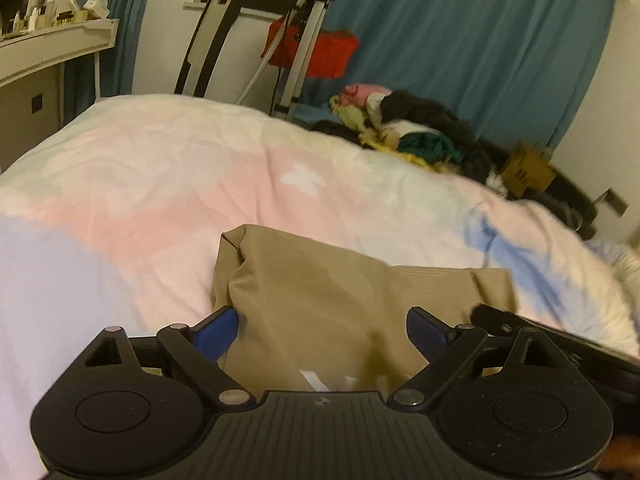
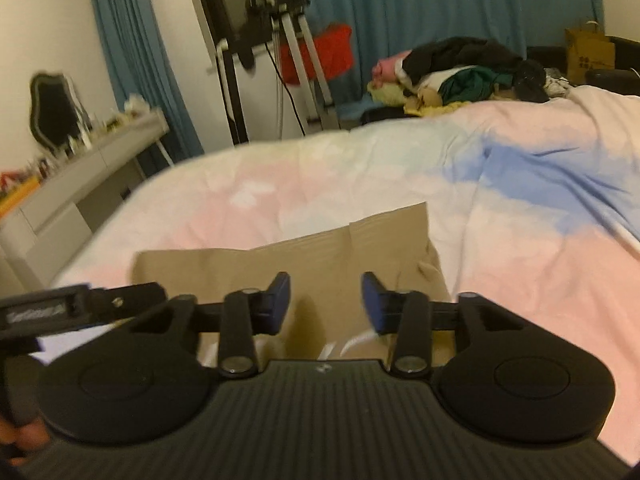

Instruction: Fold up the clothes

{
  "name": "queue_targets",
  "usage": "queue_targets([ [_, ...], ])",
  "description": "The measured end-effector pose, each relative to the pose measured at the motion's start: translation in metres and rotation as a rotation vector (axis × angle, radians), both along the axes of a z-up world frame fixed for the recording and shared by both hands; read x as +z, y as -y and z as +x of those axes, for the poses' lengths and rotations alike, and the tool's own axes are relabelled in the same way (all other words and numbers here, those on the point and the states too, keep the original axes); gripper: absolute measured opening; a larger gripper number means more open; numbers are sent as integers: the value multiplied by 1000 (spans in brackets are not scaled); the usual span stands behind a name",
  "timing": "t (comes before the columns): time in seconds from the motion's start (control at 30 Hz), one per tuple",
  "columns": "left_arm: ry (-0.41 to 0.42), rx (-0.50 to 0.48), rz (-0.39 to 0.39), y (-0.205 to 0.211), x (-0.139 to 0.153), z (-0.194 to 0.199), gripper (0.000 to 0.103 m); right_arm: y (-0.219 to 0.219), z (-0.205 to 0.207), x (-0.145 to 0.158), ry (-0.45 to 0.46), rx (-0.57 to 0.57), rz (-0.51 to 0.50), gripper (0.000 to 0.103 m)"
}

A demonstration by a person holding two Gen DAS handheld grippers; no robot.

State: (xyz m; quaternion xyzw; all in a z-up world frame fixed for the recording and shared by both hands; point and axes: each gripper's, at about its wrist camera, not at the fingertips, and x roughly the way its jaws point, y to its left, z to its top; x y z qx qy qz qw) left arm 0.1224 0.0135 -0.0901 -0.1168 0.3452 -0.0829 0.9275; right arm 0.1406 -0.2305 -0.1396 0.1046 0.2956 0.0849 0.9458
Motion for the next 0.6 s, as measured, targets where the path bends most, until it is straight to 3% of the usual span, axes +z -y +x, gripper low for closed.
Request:
queue_targets([
  [0.13,0,-9,19,5,1,-9,91,-3,21,-27,-58,13,-39,39],
  [0.27,-1,-18,38,9,3,-18,91,-2,6,-18,-42,6,-39,40],
  [0.37,-1,-25,53,13,4,-25,91,2,-17,-2,-22,4,24,41],
  [0.6,-15,-37,53,17,12,-73,91,8,-83,18,7,-8,6,42],
])
